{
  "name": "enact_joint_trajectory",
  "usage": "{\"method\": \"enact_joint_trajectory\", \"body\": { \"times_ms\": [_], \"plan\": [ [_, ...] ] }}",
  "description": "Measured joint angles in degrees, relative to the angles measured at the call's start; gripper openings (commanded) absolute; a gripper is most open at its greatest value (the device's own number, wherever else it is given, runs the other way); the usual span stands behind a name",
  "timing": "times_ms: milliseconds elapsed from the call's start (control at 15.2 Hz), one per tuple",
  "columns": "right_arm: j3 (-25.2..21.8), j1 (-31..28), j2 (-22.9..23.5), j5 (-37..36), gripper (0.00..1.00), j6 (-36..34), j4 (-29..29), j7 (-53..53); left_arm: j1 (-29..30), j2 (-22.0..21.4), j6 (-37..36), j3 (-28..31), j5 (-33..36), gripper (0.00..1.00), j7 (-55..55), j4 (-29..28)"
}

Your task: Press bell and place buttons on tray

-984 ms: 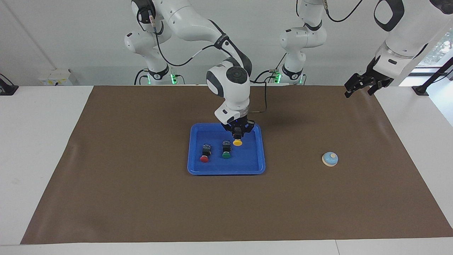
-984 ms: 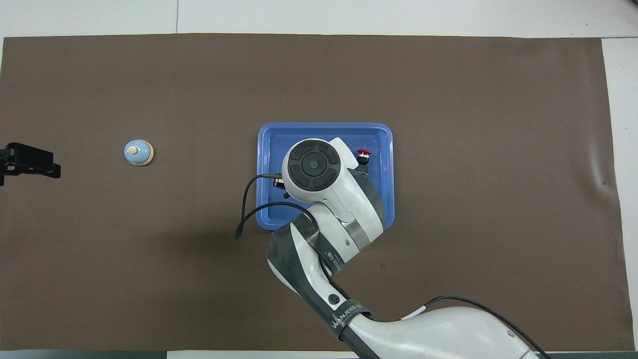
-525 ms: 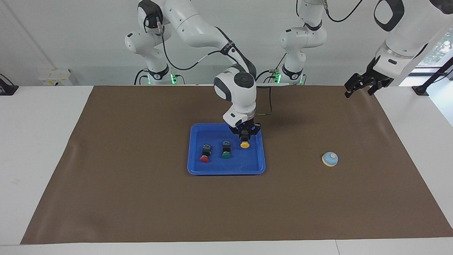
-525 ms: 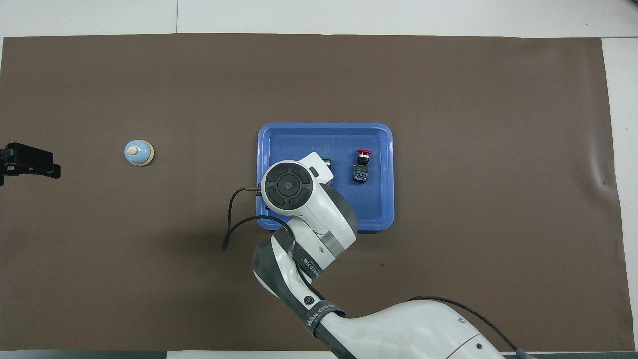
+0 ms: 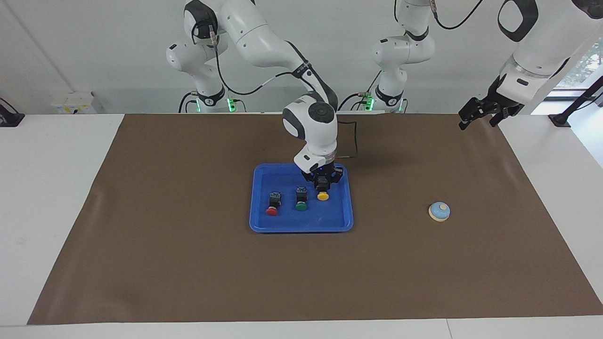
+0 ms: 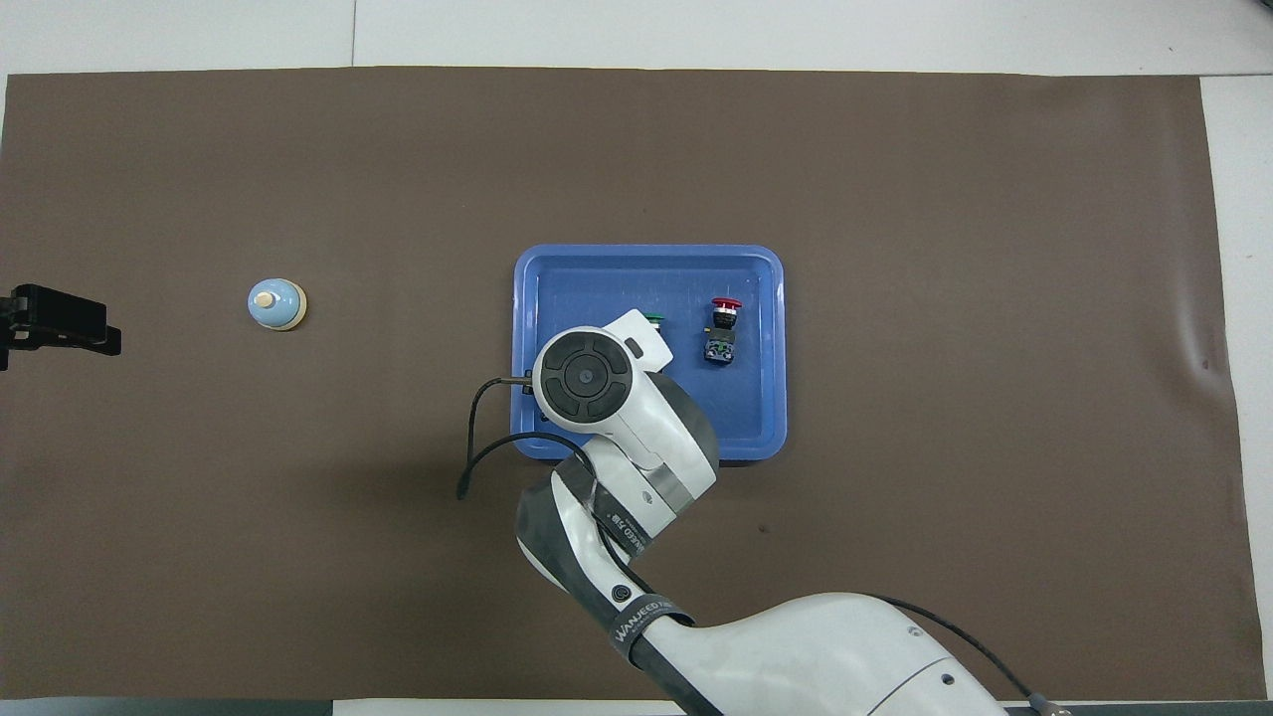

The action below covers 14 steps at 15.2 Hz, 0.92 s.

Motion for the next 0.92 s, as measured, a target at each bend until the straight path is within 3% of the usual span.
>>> {"method": "enact_joint_trajectory", "body": {
  "times_ms": [459,656,919],
  "plan": [
    [-1.2,-2.2,-2.9,0.0,1.00,-12.2,6.4,2.9,0.0,0.0,0.0,0.0,0.0,1.00,0.0,0.0],
    [-1.4,-8.4,-7.4,0.0,1.00,-17.1,7.1,2.6,0.0,0.0,0.0,0.0,0.0,1.00,0.0,0.0],
    [-1.4,-17.4,-14.0,0.1,1.00,-24.1,7.1,-7.1,0.0,0.0,0.0,0.0,0.0,1.00,0.0,0.0]
  ]
}}
